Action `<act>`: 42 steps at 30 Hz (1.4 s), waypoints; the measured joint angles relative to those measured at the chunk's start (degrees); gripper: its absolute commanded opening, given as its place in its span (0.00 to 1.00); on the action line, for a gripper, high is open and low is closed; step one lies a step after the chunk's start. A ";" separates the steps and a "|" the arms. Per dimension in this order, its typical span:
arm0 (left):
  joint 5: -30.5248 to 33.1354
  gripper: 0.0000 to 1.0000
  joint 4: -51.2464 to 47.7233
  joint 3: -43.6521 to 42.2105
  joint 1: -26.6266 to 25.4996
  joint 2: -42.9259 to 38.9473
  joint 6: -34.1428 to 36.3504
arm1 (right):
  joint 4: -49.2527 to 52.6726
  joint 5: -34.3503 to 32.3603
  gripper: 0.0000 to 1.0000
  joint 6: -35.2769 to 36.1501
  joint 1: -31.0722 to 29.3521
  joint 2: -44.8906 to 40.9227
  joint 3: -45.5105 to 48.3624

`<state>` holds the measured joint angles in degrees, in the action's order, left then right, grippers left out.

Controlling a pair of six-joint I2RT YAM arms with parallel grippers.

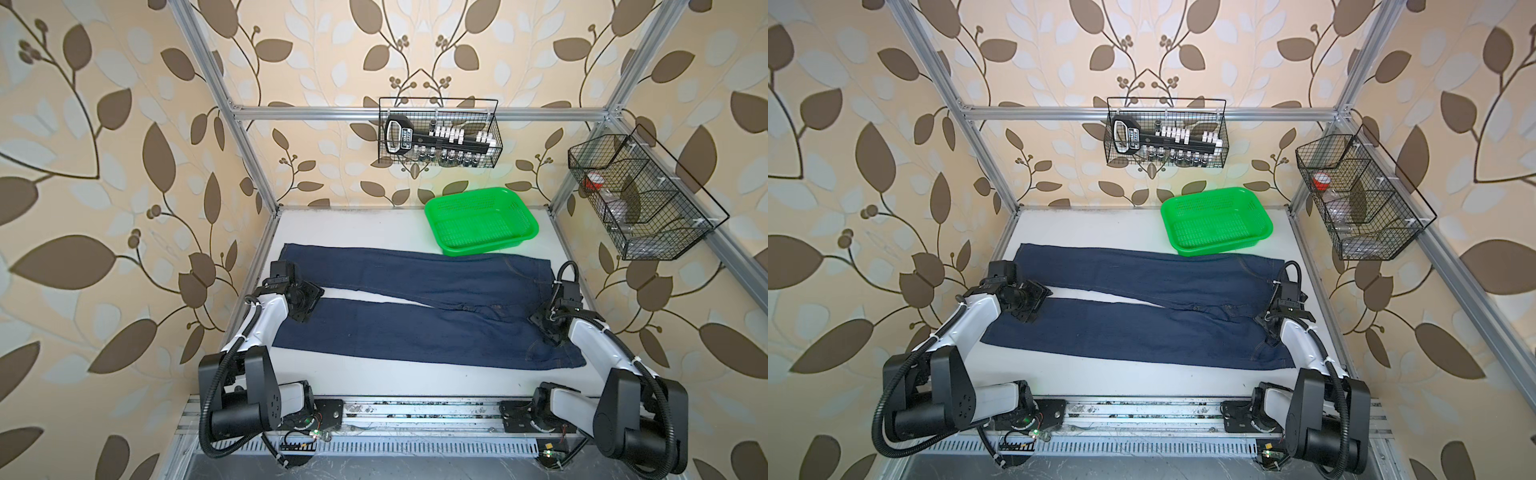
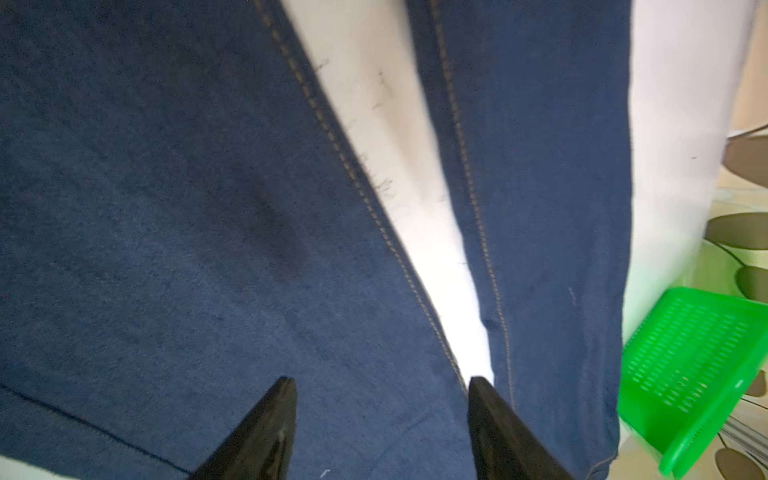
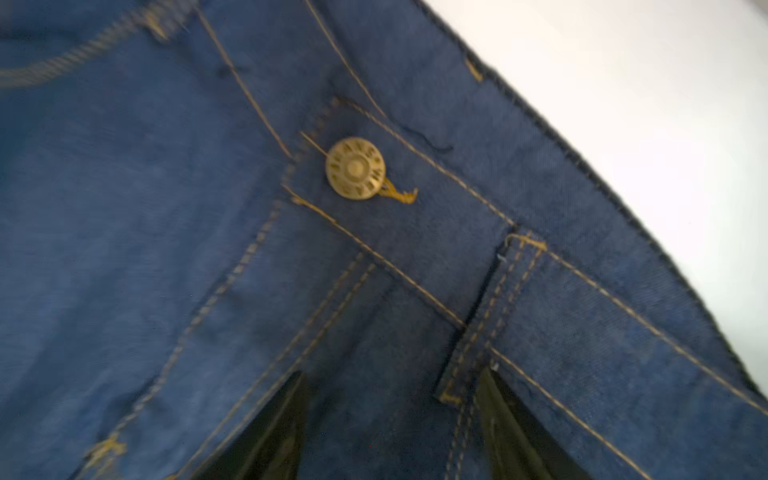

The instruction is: Fold and stack the trousers

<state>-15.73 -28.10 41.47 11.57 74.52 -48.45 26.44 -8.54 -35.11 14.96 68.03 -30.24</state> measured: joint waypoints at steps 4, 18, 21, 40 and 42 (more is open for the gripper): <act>-0.42 0.69 -0.50 -1.86 -0.02 0.90 0.35 | 0.02 -0.26 0.65 -1.03 3.32 0.83 1.11; 0.57 0.74 -5.55 -6.25 0.00 -3.54 2.69 | 3.67 -3.61 0.67 1.64 7.74 4.04 -1.99; 1.81 0.74 -7.76 -7.37 0.00 -3.65 3.17 | 5.35 -3.48 0.69 2.21 7.65 3.93 -4.20; 7.54 0.77 -14.73 23.82 0.52 12.02 4.33 | 5.77 1.55 0.73 -1.84 0.00 14.23 -29.16; 7.82 0.77 -14.73 29.18 0.50 16.85 3.10 | 5.51 1.77 0.73 -2.58 -0.42 17.25 -31.65</act>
<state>-7.90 -42.83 70.65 12.08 91.37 -45.34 31.94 -6.76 -37.69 14.55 85.27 -61.89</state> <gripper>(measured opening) 0.770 0.729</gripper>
